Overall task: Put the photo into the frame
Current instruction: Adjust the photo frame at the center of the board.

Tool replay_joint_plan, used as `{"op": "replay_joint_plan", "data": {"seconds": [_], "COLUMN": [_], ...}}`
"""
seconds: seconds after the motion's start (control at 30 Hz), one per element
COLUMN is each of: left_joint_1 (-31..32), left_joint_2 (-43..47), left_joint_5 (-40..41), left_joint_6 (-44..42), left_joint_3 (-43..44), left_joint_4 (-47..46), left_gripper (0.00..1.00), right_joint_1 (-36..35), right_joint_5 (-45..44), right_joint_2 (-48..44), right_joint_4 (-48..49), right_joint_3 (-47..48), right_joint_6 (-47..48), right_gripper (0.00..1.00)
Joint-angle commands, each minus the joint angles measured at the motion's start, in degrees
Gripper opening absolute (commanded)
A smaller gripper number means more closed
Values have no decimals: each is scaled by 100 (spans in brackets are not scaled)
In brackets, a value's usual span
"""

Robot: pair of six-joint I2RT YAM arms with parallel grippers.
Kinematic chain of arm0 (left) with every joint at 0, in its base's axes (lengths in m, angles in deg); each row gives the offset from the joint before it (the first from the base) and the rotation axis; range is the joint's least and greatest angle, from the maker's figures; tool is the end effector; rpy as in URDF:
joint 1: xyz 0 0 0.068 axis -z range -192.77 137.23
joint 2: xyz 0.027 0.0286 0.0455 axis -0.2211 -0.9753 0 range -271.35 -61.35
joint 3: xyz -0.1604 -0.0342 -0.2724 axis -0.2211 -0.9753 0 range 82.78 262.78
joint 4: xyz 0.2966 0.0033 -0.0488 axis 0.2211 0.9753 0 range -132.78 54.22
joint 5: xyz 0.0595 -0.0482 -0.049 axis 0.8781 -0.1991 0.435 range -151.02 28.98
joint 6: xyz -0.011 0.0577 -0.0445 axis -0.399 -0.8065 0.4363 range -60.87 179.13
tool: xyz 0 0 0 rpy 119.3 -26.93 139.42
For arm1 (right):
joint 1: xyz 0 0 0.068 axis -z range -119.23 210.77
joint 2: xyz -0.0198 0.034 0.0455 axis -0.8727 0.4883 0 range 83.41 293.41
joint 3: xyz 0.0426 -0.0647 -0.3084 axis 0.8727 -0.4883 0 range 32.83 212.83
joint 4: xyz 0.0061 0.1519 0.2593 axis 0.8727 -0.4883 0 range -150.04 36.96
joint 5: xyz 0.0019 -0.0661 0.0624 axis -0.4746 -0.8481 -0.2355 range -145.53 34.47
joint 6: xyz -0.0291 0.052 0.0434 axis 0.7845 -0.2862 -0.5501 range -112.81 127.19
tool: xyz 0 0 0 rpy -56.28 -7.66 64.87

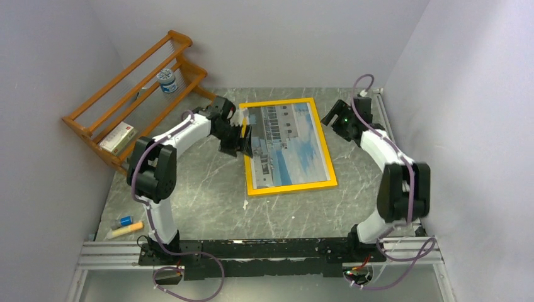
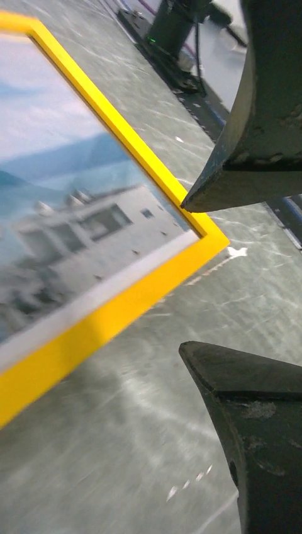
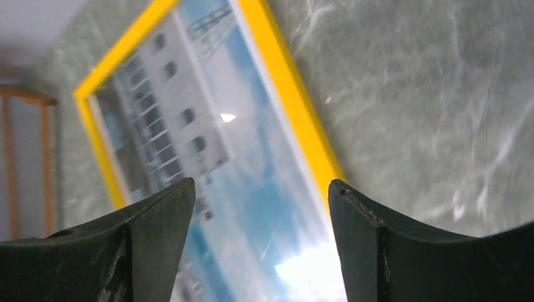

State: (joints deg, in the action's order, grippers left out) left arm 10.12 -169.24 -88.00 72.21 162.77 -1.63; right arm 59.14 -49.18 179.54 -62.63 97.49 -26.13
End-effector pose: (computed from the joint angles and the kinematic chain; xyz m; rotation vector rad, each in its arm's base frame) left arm 0.3969 -0.1980 0.2076 0.3674 2.8100 -0.8077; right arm 0.4303 0.0191 0.2350 0.5775 2.2491 0.4400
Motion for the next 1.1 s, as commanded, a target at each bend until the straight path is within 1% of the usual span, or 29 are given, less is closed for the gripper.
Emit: {"op": "replay_joint_plan", "data": {"seconds": [0.0,0.1,0.2,0.3,0.43,0.53,0.7,0.83,0.97,1.07], "left_joint_1": [-13,-13,-20,-59,-144,-150,-201,-372,-533,-583], "left_joint_2": [-114,-794,-1502,-2128,-2763,-3156,-3506,-3725,-3889,-4148], "left_joint_5": [366,733,1226,1573,1803,2230,2593,2328,1566,1127], "left_joint_6": [-269,-381,-557,-801,-1204,-1555,-1778,-1542,-1247,-1113], "left_joint_3": [1044,1993,3146,3981,4442,4759,4831,4893,4873,5126], "left_joint_4": [-300,-307,-186,-184,-1026,-1510,-2201,-2565,-2969,-2944], "left_gripper": [81,80,81,84,88,90,93,94,94,94], "right_joint_1": [-237,-485,-514,-514,-545,-631,-959,-1115,-1190,-1203], "right_joint_5": [-49,-7,392,760,1448,1761,1598,1620,1577,1594], "right_joint_2": [-1368,-2200,-2874,-3393,-4059,-4366,-4569,-4534,-4575,-4615], "right_joint_4": [-672,-961,-1171,-1242,-1013,-1023,-1488,-1572,-1616,-1665], "right_joint_3": [-765,-1460,-2018,-2514,-3421,-3791,-3882,-3997,-4141,-4219], "right_joint_6": [-1084,-1449,-1535,-1547,-1804,-1994,-2021,-2127,-2209,-2253], "right_gripper": [79,79,79,79,79,79,79,79,79,79]}}
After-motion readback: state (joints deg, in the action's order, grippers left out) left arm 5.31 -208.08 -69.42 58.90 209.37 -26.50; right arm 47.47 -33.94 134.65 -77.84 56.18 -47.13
